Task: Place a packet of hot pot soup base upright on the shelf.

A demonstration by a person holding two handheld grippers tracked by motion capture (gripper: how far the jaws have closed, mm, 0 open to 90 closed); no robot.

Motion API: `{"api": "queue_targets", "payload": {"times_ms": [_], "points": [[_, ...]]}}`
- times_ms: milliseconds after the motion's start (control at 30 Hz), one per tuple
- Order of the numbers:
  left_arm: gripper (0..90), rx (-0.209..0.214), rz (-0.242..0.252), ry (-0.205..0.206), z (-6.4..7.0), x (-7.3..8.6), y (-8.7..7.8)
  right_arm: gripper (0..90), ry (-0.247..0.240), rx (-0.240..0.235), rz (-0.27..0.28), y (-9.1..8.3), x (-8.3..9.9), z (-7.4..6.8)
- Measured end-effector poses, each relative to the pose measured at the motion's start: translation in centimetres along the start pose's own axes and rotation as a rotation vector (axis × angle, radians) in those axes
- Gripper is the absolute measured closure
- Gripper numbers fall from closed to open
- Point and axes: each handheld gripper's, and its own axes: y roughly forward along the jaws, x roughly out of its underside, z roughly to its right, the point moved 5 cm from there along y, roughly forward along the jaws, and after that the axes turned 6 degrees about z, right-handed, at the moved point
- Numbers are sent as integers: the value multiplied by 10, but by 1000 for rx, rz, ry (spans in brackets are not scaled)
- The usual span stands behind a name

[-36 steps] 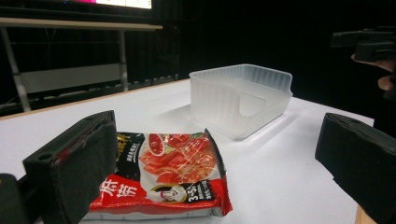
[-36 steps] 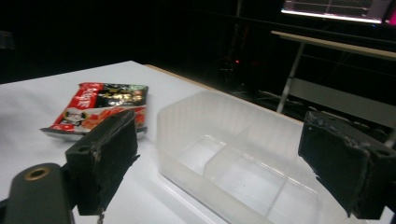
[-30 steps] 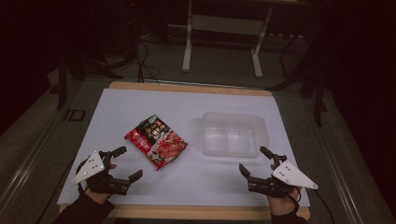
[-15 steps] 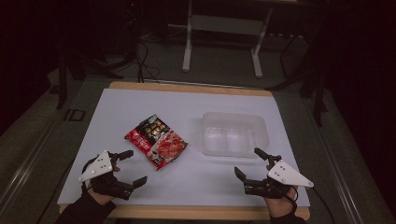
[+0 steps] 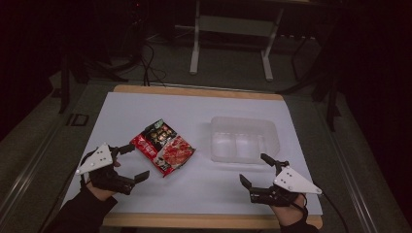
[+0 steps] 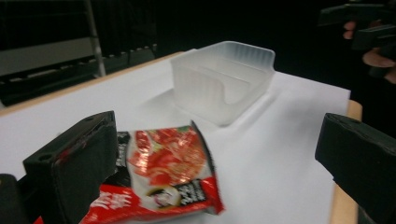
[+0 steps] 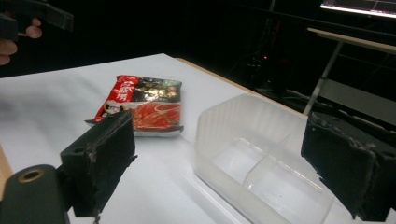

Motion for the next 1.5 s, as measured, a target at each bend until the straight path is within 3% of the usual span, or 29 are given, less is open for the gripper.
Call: {"api": "queue_targets", "payload": {"times_ms": [167, 400, 567, 700, 900, 1067, 1200, 1367, 1500], "points": [[0, -30, 3, -8, -15, -7, 3, 101, 11, -1, -9, 0, -1, 0], [26, -59, -23, 32, -27, -13, 12, 133, 36, -22, -4, -1, -3, -3], [122, -82, -42, 46, -42, -14, 20, 134, 37, -37, 16, -3, -8, -6], [172, -107, -66, 29, -55, -13, 26, 134, 38, -37, 24, -4, -9, -6], [258, -164, -116, -12, -82, -4, 36, 139, 41, -49, 26, -3, -9, -7], [357, -198, -159, -10, -97, 7, 45, 141, 43, -54, 38, -5, -11, -7], [376, -220, -200, -6, -110, 17, 50, 148, 43, -51, 35, -5, -11, -7], [381, -239, -197, -51, -124, 30, 56, 148, 43, -56, 36, -5, -11, -7], [407, -250, -231, -71, -133, 41, 60, 149, 44, -65, 38, -5, -11, -9]]}}
